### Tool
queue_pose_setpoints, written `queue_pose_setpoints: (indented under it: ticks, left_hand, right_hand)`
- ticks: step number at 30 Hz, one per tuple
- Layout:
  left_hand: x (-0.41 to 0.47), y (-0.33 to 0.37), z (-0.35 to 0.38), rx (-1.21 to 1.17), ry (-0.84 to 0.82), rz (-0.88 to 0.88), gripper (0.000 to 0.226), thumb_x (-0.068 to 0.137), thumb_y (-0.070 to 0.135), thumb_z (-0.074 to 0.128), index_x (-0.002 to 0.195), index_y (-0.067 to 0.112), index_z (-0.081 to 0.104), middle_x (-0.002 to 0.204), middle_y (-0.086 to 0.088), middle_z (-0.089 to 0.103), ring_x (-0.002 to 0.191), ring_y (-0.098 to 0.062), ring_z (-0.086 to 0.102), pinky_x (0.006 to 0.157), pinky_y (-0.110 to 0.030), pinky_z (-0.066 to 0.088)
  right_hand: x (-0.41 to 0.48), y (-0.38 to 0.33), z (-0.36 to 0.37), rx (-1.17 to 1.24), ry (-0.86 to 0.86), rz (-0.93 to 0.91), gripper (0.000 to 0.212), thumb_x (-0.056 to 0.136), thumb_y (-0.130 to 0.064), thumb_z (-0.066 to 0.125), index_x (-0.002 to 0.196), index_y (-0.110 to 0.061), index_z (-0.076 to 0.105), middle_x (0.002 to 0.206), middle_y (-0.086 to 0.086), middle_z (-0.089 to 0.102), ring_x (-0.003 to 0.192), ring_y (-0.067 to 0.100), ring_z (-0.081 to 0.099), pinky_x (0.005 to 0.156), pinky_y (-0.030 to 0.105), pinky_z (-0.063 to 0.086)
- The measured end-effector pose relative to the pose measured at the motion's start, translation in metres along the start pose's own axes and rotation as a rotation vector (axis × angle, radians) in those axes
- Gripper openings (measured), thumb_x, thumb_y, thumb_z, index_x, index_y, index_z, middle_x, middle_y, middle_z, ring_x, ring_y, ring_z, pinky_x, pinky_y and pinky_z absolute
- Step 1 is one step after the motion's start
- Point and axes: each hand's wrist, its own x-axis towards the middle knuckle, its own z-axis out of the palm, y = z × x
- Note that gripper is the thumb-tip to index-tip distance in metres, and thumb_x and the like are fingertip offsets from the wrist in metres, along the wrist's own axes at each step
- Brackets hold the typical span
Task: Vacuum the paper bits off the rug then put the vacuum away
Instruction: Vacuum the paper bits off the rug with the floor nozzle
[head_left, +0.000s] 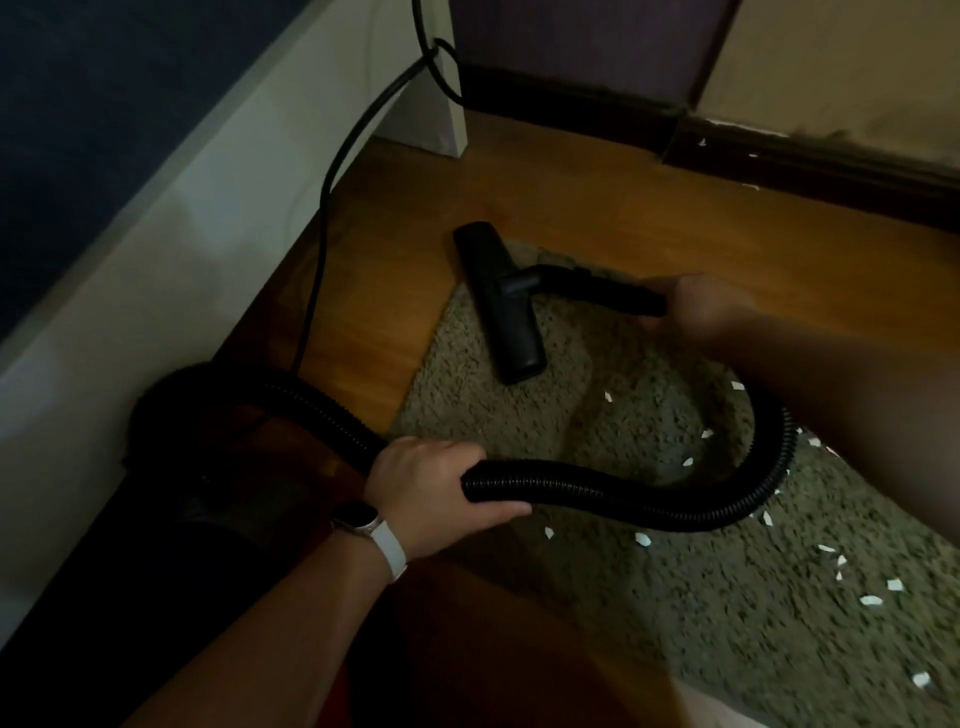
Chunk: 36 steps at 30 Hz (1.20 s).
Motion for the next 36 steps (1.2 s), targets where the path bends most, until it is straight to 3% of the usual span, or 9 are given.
queue_pose_setpoints:
  ticks: [3, 7, 10, 16, 19, 24, 30, 36]
  left_hand:
    - [-0.001, -0.002, -0.001, 0.0, -0.007, 0.012, 0.058, 0.069, 0.086, 0.048, 0.067, 0.029, 0.059, 0.055, 0.014, 0.051, 0.052, -0.001, 0.052, 0.05, -0.018, 0.031]
    - [-0.001, -0.001, -0.001, 0.001, -0.005, 0.021, 0.058, 0.07, 0.086, 0.047, 0.067, 0.029, 0.058, 0.055, 0.014, 0.051, 0.052, -0.001, 0.052, 0.05, -0.021, 0.037]
    - [-0.001, 0.0, -0.001, 0.017, -0.022, 0.008, 0.061, 0.069, 0.088, 0.043, 0.07, 0.03, 0.059, 0.058, 0.014, 0.053, 0.055, -0.001, 0.053, 0.055, -0.022, 0.04]
    - [-0.001, 0.001, -0.001, 0.049, -0.011, 0.012, 0.061, 0.068, 0.089, 0.043, 0.071, 0.031, 0.06, 0.058, 0.016, 0.052, 0.056, -0.002, 0.054, 0.056, -0.023, 0.037]
    - [-0.003, -0.001, 0.001, 0.067, 0.005, 0.027, 0.061, 0.068, 0.09, 0.041, 0.07, 0.031, 0.059, 0.058, 0.016, 0.053, 0.054, -0.002, 0.054, 0.057, -0.023, 0.04]
    - [-0.007, -0.004, 0.004, 0.082, 0.004, 0.055, 0.063, 0.069, 0.09, 0.04, 0.069, 0.03, 0.061, 0.058, 0.016, 0.055, 0.054, -0.002, 0.055, 0.058, -0.022, 0.036]
    - [-0.007, -0.004, 0.005, 0.049, -0.011, 0.07, 0.064, 0.069, 0.09, 0.041, 0.07, 0.029, 0.061, 0.06, 0.015, 0.056, 0.057, -0.004, 0.056, 0.062, -0.025, 0.044]
    - [-0.006, -0.003, 0.002, 0.038, -0.011, 0.071, 0.062, 0.069, 0.089, 0.043, 0.069, 0.029, 0.06, 0.059, 0.015, 0.055, 0.056, -0.003, 0.055, 0.061, -0.024, 0.042]
  right_hand:
    - [-0.002, 0.007, -0.001, 0.005, -0.005, 0.033, 0.03, 0.096, -0.036, 0.058, 0.125, -0.031, 0.058, 0.086, 0.0, 0.065, 0.07, 0.02, 0.065, 0.06, 0.037, 0.057]
    - [-0.007, 0.008, -0.001, -0.01, -0.01, 0.034, 0.034, 0.097, -0.036, 0.057, 0.131, -0.03, 0.053, 0.085, 0.0, 0.062, 0.068, 0.019, 0.063, 0.055, 0.033, 0.052]
    - [-0.012, 0.0, -0.001, -0.094, -0.009, -0.005, 0.035, 0.097, -0.037, 0.057, 0.131, -0.026, 0.053, 0.083, 0.0, 0.06, 0.068, 0.019, 0.061, 0.052, 0.03, 0.049]
    - [-0.023, -0.034, 0.004, -0.301, -0.023, -0.144, 0.036, 0.097, -0.038, 0.057, 0.128, -0.021, 0.05, 0.08, -0.002, 0.049, 0.075, 0.021, 0.059, 0.066, 0.038, 0.058]
    - [-0.021, -0.047, 0.011, -0.351, -0.003, -0.213, 0.037, 0.097, -0.037, 0.055, 0.132, -0.025, 0.049, 0.081, -0.004, 0.049, 0.069, 0.017, 0.056, 0.057, 0.033, 0.055]
    - [-0.016, -0.049, 0.016, -0.147, -0.123, -0.092, 0.037, 0.096, -0.037, 0.059, 0.131, -0.025, 0.055, 0.082, -0.002, 0.061, 0.066, 0.014, 0.061, 0.049, 0.027, 0.048]
    - [-0.008, -0.032, 0.017, 0.0, -0.199, -0.038, 0.035, 0.094, -0.043, 0.061, 0.124, -0.024, 0.061, 0.089, 0.005, 0.069, 0.074, 0.022, 0.068, 0.061, 0.037, 0.057]
    - [-0.013, 0.006, 0.005, 0.235, -0.194, 0.055, 0.042, 0.093, -0.04, 0.064, 0.131, -0.023, 0.062, 0.091, 0.006, 0.07, 0.078, 0.023, 0.067, 0.069, 0.038, 0.053]
